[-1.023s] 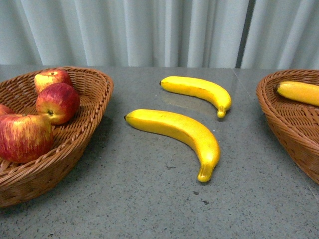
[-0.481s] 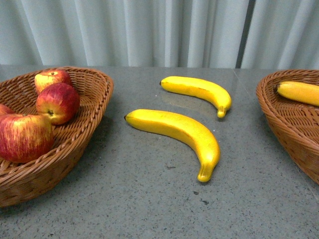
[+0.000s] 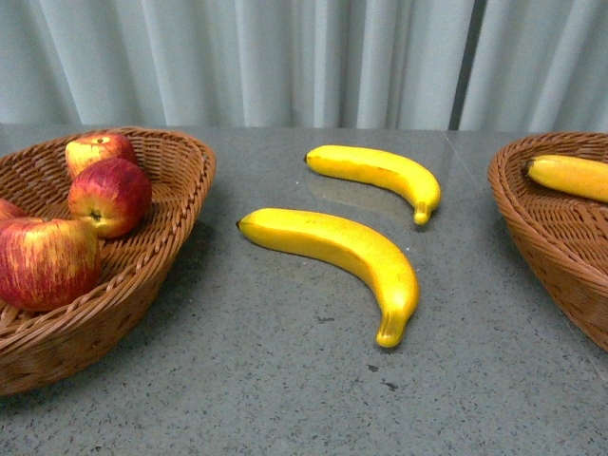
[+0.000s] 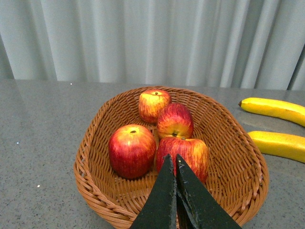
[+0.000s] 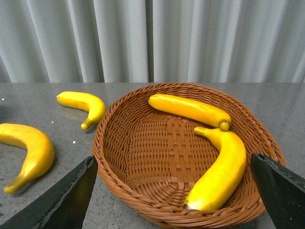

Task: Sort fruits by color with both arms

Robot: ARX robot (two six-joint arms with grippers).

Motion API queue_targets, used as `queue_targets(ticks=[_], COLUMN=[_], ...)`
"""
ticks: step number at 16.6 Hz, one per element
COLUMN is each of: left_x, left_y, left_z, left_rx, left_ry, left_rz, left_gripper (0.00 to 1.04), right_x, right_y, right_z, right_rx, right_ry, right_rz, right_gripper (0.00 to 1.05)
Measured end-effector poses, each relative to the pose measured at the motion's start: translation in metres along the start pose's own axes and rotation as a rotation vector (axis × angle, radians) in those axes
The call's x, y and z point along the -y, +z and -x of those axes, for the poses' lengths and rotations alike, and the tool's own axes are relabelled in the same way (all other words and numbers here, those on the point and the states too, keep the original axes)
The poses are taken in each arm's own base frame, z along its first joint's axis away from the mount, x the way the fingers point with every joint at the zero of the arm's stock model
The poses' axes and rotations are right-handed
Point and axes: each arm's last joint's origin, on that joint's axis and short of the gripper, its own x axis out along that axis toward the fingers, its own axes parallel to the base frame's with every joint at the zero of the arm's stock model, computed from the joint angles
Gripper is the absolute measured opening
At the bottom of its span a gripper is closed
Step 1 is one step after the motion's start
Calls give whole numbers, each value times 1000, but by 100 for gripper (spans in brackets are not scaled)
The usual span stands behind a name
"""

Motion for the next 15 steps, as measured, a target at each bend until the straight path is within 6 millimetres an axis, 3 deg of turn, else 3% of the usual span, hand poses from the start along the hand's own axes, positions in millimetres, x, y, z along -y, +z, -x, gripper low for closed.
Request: queue_targets(ticks=[7, 10, 15], left_x=[0, 0, 0], left_y=[-3, -3, -3], left_z=[13, 13, 13], left_rx=[-10, -10, -10], left_ry=[1, 1, 1], left_rz=[0, 0, 0], left_gripper=[2, 25, 47], right_x=[0, 0, 0], right_y=[0, 0, 0], right_z=[0, 0, 0], right_rx=[0, 1, 0], right_ry=[0, 0, 0], right_rz=[0, 0, 0], right_gripper=[98, 98, 98])
